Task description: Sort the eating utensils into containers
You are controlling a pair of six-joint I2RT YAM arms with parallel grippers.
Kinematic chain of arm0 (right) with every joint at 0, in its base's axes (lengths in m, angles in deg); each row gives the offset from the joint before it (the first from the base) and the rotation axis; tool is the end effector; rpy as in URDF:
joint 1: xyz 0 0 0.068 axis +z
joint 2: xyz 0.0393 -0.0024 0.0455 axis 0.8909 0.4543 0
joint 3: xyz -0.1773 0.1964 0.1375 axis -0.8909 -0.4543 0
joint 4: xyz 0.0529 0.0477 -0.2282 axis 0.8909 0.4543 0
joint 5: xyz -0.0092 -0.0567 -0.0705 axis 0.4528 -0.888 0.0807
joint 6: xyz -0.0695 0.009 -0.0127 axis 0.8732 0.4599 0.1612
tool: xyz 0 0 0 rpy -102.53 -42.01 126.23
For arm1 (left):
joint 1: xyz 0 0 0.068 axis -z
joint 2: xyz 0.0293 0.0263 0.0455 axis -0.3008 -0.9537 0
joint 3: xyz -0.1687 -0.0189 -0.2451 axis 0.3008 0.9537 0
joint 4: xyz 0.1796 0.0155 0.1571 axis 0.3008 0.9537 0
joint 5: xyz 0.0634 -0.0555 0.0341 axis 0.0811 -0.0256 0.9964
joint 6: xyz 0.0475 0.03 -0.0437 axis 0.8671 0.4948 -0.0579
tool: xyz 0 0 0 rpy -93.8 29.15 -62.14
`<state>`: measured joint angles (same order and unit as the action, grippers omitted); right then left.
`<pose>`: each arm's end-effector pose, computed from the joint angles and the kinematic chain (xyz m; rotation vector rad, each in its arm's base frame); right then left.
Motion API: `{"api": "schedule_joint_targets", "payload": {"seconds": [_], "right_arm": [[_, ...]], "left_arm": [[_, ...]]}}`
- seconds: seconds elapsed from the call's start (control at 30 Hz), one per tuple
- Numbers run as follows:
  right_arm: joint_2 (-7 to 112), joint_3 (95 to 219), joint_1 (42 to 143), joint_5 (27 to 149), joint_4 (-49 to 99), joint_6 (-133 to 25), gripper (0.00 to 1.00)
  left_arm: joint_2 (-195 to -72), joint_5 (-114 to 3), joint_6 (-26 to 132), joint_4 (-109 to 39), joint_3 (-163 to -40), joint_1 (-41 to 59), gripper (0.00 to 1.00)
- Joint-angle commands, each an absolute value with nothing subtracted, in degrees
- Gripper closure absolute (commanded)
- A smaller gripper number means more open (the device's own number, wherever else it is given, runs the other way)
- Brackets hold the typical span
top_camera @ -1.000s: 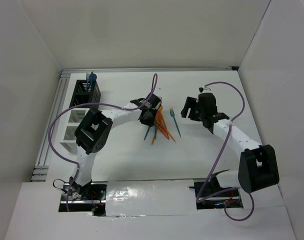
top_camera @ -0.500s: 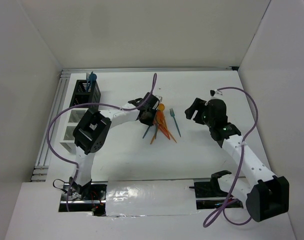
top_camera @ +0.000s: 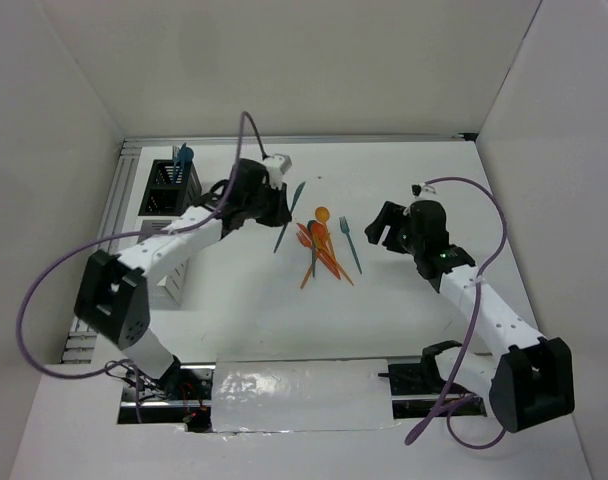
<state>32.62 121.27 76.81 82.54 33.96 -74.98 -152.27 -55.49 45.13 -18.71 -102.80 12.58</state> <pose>0.2138 0.0546 0.2756 0.2370 2.1278 0.4635 0.3231 -0.1970 0.3013 0.2978 2.2400 -0.6342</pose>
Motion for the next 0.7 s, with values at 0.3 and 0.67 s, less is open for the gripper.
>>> {"api": "schedule_joint_targets", "payload": {"seconds": [0.3, 0.67], "right_arm": [[44.30, 127.22, 76.25, 90.71, 25.67, -72.53, 0.21], [51.87, 130.22, 76.17, 93.09, 21.46, -72.35, 0.21]], "left_arm": [[-129.03, -71.88, 54.35, -54.09, -86.32, -12.79, 0.84], [-133.94, -83.58, 53.74, -69.92, -81.30, -34.62, 0.86]]}}
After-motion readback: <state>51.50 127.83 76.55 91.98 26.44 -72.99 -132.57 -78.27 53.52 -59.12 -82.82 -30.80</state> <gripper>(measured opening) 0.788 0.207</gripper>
